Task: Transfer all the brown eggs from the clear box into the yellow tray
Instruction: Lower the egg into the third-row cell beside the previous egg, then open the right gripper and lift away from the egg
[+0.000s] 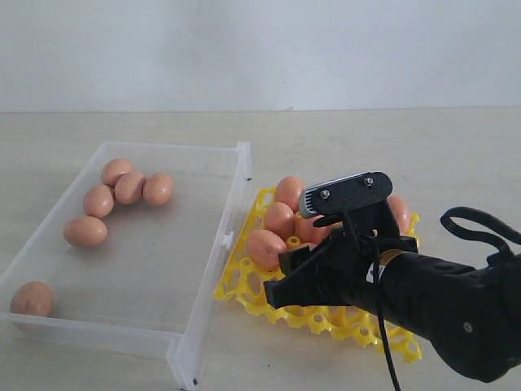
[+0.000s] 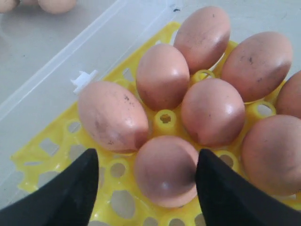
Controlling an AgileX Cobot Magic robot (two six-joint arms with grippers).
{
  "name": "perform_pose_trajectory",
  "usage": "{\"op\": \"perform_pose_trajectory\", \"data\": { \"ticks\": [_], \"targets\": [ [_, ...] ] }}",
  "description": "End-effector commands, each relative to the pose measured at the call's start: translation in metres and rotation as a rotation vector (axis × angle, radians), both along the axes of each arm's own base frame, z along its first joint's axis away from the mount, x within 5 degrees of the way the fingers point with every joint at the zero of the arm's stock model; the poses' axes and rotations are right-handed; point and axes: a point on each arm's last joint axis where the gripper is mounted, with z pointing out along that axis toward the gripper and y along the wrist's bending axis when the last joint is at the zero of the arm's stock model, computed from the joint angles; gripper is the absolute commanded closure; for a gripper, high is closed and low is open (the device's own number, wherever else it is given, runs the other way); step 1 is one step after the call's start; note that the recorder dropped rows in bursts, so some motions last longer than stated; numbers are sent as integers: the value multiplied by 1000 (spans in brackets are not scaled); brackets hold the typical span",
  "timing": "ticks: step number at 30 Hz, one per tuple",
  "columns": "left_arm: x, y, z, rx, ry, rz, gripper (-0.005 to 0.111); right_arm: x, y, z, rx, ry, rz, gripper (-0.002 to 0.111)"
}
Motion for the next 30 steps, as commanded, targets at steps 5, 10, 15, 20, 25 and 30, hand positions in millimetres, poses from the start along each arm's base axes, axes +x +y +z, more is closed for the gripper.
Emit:
{"op": "perform_pose_trajectory", "data": {
  "ticks": [5, 10, 15, 20, 25, 30],
  "targets": [
    [0, 0, 1, -5, -2, 0, 111, 0, -1, 13, 45, -52, -14, 52],
    [0, 0, 1, -5, -2, 0, 111, -2, -5, 33, 85, -93, -23, 52],
    [0, 0, 1, -5, -2, 0, 111, -10, -12, 59, 112, -126, -15, 52],
    [0, 0, 1, -5, -2, 0, 111, -14, -10, 93, 163, -142, 30, 52],
    [0, 0, 1, -5, -2, 0, 111, -7, 28, 133, 99, -16, 286, 52],
    [0, 0, 1, -5, -2, 0, 111, 20, 73, 166, 48, 48, 439, 52]
  ]
}}
